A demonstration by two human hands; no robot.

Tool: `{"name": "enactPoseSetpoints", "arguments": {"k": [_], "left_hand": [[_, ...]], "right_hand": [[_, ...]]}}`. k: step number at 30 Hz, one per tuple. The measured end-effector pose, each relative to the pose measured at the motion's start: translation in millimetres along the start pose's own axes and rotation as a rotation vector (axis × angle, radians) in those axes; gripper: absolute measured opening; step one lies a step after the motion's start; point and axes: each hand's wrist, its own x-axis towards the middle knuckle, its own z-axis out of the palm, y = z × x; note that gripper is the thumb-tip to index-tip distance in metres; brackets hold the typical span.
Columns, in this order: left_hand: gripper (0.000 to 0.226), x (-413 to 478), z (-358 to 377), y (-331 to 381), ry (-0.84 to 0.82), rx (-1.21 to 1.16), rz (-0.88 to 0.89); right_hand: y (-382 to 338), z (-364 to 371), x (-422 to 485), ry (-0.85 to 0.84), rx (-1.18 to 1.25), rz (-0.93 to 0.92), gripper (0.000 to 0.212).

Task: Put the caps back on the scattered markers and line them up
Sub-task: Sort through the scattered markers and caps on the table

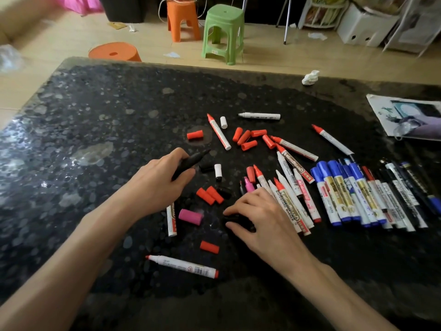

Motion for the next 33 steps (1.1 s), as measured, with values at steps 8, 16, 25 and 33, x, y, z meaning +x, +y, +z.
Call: {"name": "enactPoseSetpoints", "arguments": {"k": [8, 16, 25, 33], "left_hand": [[0.015, 1.0, -1.2, -1.7, 0.021, 0.008, -0.010], [0.012, 4.5, 11.0, 1.2, 0.027, -0.210, -0.067], [0.009, 7.5, 9.7, -7.0, 0.093, -0.224, -0.157], [0.007, 4.4, 19.8, 5.8, -0.104, -0.575, -0.237]], "right_hand": [[11.5, 13.5, 43.5, 0.172, -0.046, 0.113, 0.028], [8.1, 9.9, 40.4, 0.210, 0.008, 0.151, 0.009], [1.8, 12.7, 42.9, 0.126, -0.188, 0.132, 0.020], [-12.1, 2.3, 46.4, 0.241, 0.666, 0.365, 0.014]]}}
